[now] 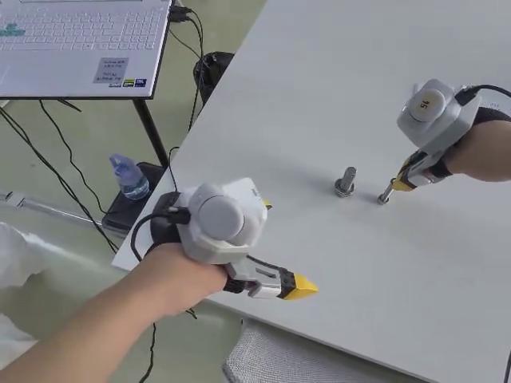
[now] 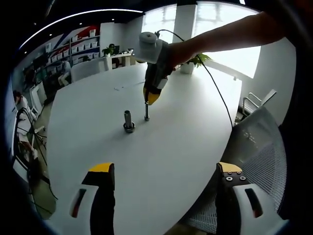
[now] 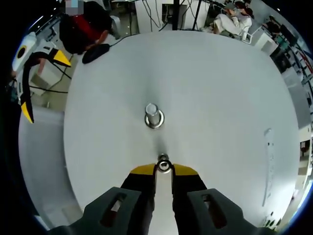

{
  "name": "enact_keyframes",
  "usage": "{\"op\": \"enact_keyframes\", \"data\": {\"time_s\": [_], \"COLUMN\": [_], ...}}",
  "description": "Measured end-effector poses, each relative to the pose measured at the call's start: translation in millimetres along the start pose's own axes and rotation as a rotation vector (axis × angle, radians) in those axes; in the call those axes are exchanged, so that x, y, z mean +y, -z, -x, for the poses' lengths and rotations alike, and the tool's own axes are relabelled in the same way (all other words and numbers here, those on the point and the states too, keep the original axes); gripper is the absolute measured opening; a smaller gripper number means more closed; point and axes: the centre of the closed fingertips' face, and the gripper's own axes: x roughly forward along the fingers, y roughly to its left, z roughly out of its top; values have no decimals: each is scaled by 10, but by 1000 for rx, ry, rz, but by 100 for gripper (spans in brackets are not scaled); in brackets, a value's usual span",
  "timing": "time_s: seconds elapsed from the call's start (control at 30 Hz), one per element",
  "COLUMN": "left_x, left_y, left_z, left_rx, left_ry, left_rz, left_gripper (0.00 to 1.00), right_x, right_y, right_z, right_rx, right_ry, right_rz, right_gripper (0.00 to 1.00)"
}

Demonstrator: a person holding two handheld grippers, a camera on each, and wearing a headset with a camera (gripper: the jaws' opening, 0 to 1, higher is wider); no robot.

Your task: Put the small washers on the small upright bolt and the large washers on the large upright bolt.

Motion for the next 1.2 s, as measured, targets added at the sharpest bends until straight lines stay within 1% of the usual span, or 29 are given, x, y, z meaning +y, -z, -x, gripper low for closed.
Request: {"op": "enact_keyframes", "data": {"time_s": [0.27, 0.37, 0.47, 0.77, 0.93, 1.2], "left_x": [-1, 14, 25, 54, 61, 63], "left_y": [20, 25, 46, 87, 82, 132], "left_z": [-34, -30, -24, -28, -39, -58], "left_rx": [19, 15, 18, 29, 27, 35], "left_ry": [5, 4, 5, 3, 5, 9], "left_rz": [-8, -5, -4, 0, 4, 13], "left_gripper": [83, 82, 82, 80, 80, 79], "right_x": [20, 20, -25, 21, 31, 42], "right_y": [-22, -22, -16, 22, 31, 43], "right_z": [-24, -36, -79, -154, -205, -288], "right_rx": [3, 6, 8, 20, 22, 31], "right_ry": [-6, -5, -7, -15, -17, -16], "right_rz": [3, 4, 5, 7, 12, 25], "right_gripper": [12, 12, 12, 12, 12, 12]}}
